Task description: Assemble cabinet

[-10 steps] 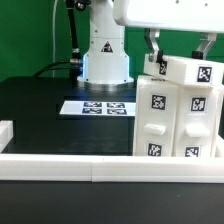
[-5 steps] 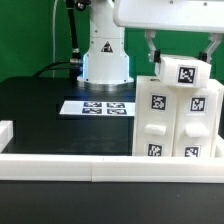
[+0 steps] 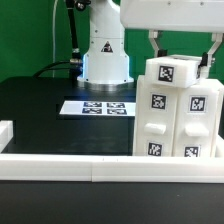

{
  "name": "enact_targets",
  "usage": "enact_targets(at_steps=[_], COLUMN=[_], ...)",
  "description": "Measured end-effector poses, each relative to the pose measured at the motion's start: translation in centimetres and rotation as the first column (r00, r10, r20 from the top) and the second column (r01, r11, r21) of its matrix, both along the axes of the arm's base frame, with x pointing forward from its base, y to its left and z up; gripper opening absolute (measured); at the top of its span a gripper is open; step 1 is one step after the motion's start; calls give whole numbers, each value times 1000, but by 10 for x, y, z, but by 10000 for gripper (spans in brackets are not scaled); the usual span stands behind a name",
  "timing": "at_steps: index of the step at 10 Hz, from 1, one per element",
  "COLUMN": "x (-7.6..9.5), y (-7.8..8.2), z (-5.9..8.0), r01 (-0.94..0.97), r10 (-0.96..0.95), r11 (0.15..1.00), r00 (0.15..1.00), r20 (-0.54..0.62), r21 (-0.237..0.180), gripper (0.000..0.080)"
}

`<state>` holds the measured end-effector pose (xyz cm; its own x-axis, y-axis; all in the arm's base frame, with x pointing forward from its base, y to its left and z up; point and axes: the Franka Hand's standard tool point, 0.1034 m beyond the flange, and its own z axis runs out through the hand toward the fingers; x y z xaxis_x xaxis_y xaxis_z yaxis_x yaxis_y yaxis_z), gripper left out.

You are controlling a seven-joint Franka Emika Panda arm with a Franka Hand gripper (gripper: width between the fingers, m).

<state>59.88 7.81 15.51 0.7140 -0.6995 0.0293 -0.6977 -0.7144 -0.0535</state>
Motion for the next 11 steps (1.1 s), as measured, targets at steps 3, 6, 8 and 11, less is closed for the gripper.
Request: enact_targets(at_steps=[3, 6, 8, 11], x=[2, 2, 2, 2], y=[3, 9, 12, 16], z=[1, 0, 0, 0], r01=[306, 559, 695, 847], r10=[-307, -559, -693, -841], r11=[951, 826, 712, 520], r00=[952, 829, 719, 530], r20=[7, -27, -60, -108], r21=[36, 79, 101, 110], gripper=[560, 560, 560, 560])
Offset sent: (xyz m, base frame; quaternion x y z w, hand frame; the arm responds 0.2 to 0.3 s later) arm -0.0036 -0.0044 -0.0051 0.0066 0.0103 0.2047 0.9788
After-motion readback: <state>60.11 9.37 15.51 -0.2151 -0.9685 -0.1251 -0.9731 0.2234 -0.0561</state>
